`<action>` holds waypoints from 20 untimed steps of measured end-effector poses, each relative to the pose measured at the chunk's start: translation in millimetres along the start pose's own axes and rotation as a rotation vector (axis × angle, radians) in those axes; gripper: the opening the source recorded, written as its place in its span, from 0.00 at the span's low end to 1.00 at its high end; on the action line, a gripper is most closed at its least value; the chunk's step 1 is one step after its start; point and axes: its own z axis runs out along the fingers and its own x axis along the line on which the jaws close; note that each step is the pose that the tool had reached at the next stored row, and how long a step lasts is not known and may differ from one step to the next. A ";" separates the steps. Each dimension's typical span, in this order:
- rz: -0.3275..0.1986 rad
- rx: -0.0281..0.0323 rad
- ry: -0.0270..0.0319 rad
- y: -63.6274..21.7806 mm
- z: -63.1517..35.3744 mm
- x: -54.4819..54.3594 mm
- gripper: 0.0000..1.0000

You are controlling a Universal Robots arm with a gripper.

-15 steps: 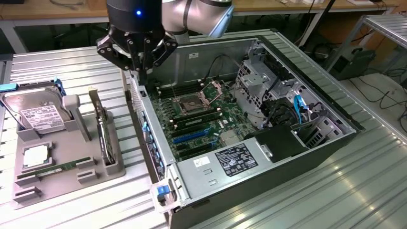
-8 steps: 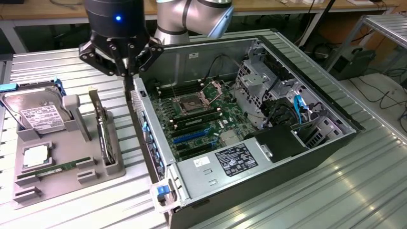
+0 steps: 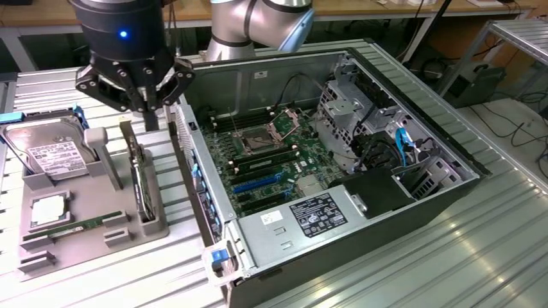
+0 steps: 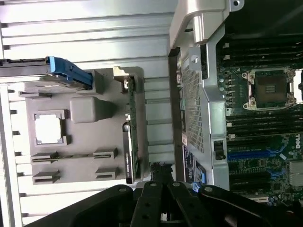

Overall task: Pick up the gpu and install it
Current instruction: 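Reach for the gpu, then pick up the gpu and move the gpu toward the slot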

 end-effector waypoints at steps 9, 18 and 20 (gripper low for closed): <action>0.000 0.0023 0.0001 -0.8 9.8 20.3 0.11; 0.000 0.0022 0.0000 -0.8 9.9 20.3 0.11; 0.000 0.0022 0.0000 -0.8 9.9 20.4 0.11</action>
